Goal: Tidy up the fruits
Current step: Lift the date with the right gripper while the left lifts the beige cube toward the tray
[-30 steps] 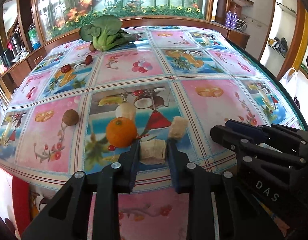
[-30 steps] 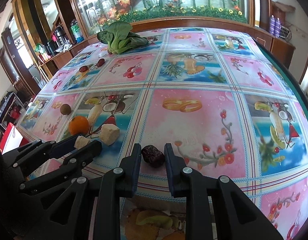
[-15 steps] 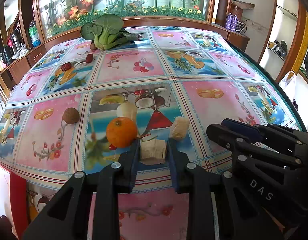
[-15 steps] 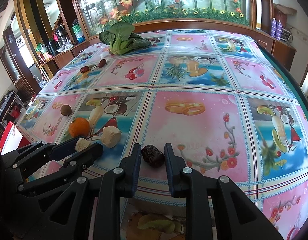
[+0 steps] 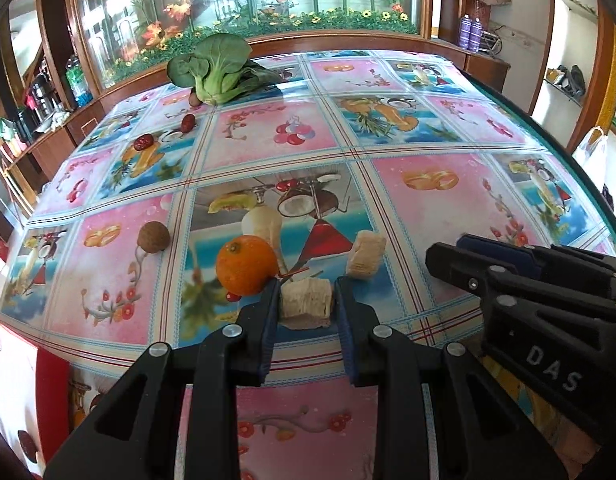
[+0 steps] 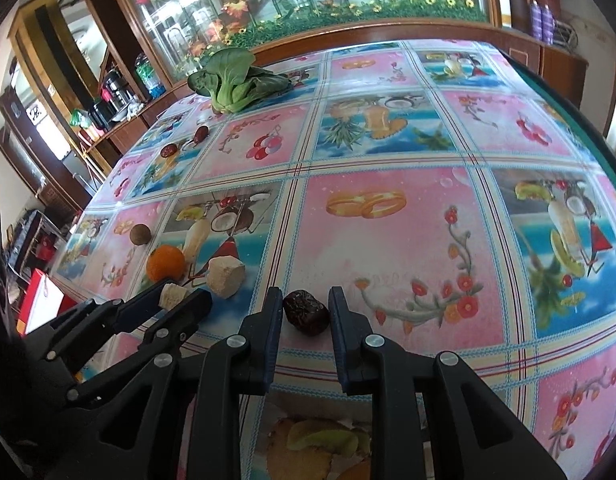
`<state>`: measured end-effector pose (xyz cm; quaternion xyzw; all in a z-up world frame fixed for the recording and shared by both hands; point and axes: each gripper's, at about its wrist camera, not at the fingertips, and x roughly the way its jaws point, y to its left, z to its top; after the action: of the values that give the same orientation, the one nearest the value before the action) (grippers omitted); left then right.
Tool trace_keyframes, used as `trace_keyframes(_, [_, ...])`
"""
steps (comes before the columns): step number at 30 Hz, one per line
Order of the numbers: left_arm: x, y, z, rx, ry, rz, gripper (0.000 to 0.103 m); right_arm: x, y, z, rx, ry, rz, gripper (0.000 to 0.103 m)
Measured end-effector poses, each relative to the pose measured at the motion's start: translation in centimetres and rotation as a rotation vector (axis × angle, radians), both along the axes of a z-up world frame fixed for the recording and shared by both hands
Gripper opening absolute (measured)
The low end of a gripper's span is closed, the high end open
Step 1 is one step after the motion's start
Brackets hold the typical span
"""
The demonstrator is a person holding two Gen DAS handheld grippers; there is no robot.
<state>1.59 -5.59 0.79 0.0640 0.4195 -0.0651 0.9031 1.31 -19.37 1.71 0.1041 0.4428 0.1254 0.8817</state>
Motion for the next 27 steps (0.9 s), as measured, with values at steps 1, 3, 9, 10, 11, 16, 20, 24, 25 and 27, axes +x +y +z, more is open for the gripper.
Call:
trace_keyframes(1, [0.0, -0.1, 0.0, 0.004, 0.0, 0.01, 0.029, -0.1, -0.1, 0.0, 0.007, 0.005, -0.003, 0.022])
trace_keyframes(3, [-0.1, -0.5, 0.0, 0.026, -0.006, 0.021, 0.029, -0.2, -0.1, 0.0, 0.016, 0.009, -0.005, 0.022])
trace_keyframes(9, [-0.3, -1.1, 0.1, 0.1, -0.023, 0.046, 0.03, -0.3, -0.5, -0.1, 0.049, 0.006, -0.019, 0.022])
trace_keyframes(10, [-0.2, -1.1, 0.1, 0.106, -0.024, 0.051, 0.03, -0.3, -0.5, -0.2, 0.051, 0.004, -0.02, 0.022])
trace_keyframes(11, [-0.3, -1.1, 0.1, 0.112, -0.025, 0.058, 0.03, -0.3, -0.5, -0.2, 0.051, 0.0, -0.021, 0.022])
trace_keyframes(16, [-0.3, -1.2, 0.0, 0.143, -0.03, 0.085, 0.03, -0.6, -0.5, -0.2, 0.053, -0.006, -0.022, 0.022])
trace_keyframes(20, [-0.3, -1.1, 0.0, 0.15, -0.03, 0.104, 0.03, -0.5, -0.3, -0.1, 0.033, -0.018, -0.022, 0.022])
trace_keyframes(24, [-0.2, -0.3, 0.1, 0.128, -0.026, 0.145, 0.03, -0.3, -0.4, -0.1, 0.018, -0.027, -0.041, 0.022])
trace_keyframes(25, [-0.3, 0.0, 0.1, 0.117, -0.025, 0.152, 0.03, -0.3, -0.4, 0.0, 0.019, -0.035, -0.045, 0.022])
trace_keyframes(27, [-0.5, 0.5, 0.3, 0.09, -0.026, 0.174, 0.03, -0.4, -0.7, 0.4, 0.025, -0.065, -0.059, 0.022])
